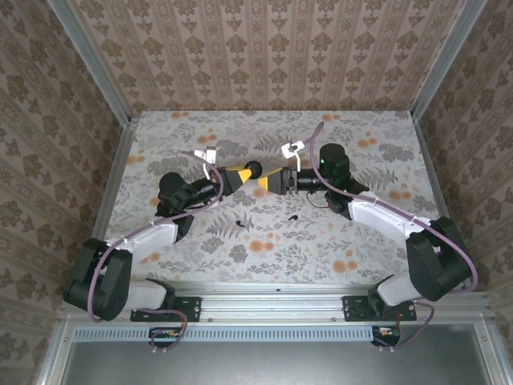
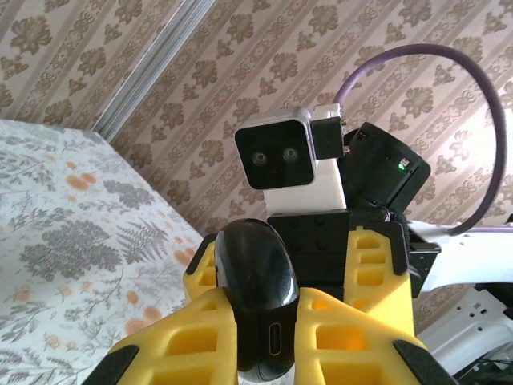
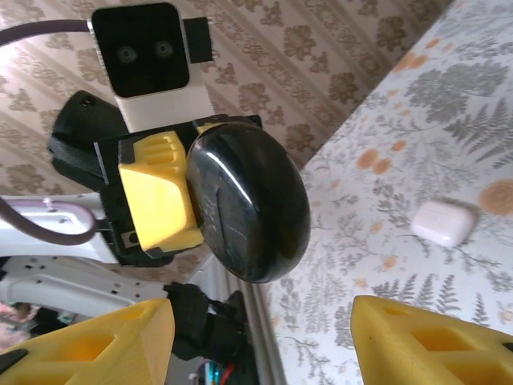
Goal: Insert wireless bluetooth earbuds into charging case
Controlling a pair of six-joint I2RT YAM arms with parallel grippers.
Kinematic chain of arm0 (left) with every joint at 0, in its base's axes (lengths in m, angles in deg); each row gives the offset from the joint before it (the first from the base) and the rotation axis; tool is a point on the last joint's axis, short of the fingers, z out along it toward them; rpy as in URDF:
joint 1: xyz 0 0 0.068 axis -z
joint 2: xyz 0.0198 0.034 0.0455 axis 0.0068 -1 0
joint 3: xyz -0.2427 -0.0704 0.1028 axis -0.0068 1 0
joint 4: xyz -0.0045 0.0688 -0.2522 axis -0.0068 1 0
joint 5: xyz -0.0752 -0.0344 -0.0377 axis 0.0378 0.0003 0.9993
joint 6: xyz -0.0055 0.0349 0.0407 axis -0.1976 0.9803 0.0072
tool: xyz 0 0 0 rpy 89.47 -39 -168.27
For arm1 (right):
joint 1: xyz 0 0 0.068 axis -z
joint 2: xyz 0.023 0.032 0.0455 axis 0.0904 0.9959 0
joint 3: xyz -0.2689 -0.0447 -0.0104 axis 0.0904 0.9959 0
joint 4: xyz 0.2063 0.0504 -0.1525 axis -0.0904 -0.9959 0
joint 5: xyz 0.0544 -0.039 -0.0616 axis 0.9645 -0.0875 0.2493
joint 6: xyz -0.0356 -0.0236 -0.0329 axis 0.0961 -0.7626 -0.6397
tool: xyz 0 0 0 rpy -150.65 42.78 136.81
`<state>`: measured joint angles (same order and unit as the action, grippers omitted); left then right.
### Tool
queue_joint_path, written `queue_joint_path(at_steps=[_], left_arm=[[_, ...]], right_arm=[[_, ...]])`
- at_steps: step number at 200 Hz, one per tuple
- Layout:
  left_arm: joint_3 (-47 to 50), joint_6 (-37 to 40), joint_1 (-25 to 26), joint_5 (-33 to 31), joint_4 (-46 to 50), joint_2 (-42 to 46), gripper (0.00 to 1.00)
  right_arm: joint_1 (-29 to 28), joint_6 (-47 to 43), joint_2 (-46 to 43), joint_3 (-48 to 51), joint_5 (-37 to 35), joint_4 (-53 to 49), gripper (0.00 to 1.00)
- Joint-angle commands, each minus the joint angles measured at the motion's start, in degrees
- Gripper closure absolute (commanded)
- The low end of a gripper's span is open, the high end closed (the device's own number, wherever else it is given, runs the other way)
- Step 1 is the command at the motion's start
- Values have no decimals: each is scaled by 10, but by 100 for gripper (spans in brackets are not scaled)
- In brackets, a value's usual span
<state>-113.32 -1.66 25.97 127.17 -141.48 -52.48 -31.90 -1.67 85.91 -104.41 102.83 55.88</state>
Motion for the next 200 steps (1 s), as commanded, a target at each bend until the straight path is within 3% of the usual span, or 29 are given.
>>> queue_joint_path(at_steps=[1, 47, 117, 153, 200], left_arm=[[-9, -37, 20, -1, -82, -8, 86], [-16, -45, 29, 7, -91, -10, 86], [-17, -36, 28, 1, -87, -7, 81], [-14, 37, 27, 6, -18, 12, 68], [-19, 260, 28, -9, 269, 111, 53]], right_arm=[[4, 55, 12, -29, 57, 96, 41], [10, 54, 16, -46, 62, 103, 49], [13, 10, -11, -33, 68, 52, 78], [13, -139, -35, -59, 70, -153, 83], [13, -381, -70, -129, 28, -459, 82]])
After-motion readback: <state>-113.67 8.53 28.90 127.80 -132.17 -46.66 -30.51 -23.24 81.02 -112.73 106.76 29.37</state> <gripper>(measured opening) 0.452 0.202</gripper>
